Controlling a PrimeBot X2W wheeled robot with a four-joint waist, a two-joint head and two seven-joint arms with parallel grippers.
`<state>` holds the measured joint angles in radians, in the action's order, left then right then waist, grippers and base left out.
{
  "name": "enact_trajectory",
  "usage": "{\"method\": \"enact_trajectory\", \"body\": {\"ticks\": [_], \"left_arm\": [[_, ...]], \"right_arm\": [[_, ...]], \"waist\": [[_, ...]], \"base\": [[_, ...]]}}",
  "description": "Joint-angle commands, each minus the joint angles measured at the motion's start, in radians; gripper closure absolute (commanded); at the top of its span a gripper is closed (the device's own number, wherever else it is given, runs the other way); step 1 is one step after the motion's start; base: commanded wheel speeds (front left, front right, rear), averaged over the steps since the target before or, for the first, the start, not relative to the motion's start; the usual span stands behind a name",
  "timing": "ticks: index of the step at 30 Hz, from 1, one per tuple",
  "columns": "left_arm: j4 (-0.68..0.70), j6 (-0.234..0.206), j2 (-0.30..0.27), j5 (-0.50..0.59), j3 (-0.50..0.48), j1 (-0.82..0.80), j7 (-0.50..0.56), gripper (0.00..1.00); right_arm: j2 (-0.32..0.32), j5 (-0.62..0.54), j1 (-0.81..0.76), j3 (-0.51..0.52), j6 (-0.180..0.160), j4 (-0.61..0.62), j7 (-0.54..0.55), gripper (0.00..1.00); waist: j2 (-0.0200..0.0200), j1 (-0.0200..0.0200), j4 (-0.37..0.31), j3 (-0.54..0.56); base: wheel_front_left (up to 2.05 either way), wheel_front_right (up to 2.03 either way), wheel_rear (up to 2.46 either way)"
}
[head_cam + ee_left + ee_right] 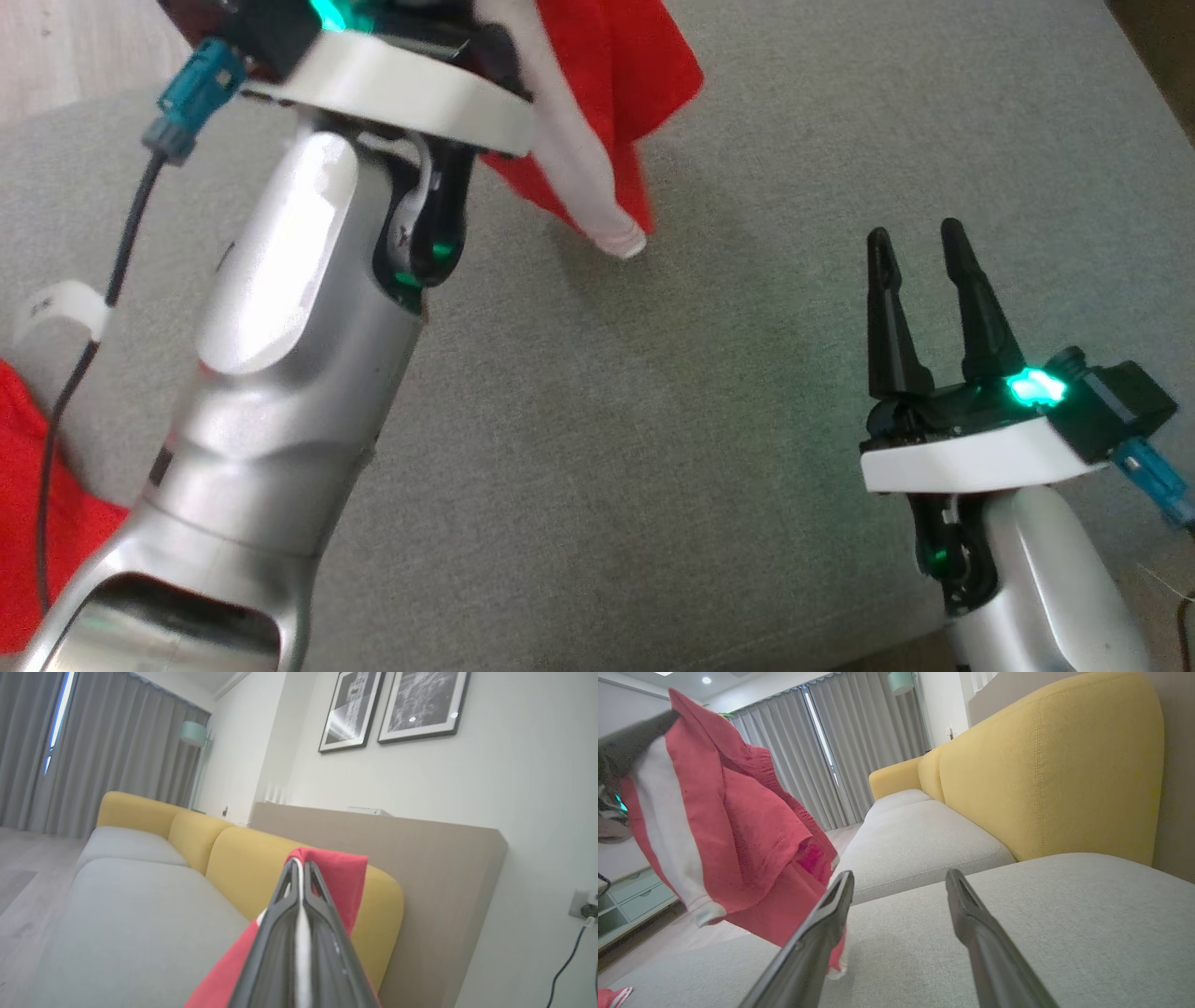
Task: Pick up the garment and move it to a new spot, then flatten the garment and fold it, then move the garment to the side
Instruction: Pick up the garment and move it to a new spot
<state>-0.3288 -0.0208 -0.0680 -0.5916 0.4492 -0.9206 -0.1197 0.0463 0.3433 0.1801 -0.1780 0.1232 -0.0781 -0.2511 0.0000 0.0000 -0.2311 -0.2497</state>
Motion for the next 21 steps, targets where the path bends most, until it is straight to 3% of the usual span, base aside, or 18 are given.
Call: {"method": "enact_trajectory", "body": {"ticks": [1, 11, 16, 21], "left_arm": [[0.009, -0.006, -0.030, -0.006, -0.039, -0.018, -0.008, 0.00], [-0.158, 0.009, -0.147, -0.002, -0.084, 0.244, -0.119, 0.00], [-0.087, 0.024, -0.176, 0.045, -0.114, 0.436, -0.141, 0.00], [0.094, 0.025, -0.138, 0.147, -0.188, 0.643, -0.142, 0.00]], "right_arm": [[0.004, 0.006, 0.028, -0.016, 0.008, 0.038, -0.011, 0.00], [0.004, -0.036, -0.008, 0.029, 0.008, 0.026, -0.011, 0.00], [0.004, -0.084, -0.046, 0.046, 0.008, 0.004, -0.011, 0.00], [0.004, -0.119, -0.085, 0.058, 0.008, -0.023, -0.011, 0.00]], "waist": [[0.0000, 0.0000, 0.001, -0.001], [0.0000, 0.0000, 0.130, 0.060], [0.0000, 0.0000, 0.215, 0.103], [0.0000, 0.0000, 0.268, 0.141]], "base": [[0.00, 0.00, 0.00], [0.00, 0.00, 0.00], [0.00, 0.00, 0.00], [0.00, 0.00, 0.00]]}}
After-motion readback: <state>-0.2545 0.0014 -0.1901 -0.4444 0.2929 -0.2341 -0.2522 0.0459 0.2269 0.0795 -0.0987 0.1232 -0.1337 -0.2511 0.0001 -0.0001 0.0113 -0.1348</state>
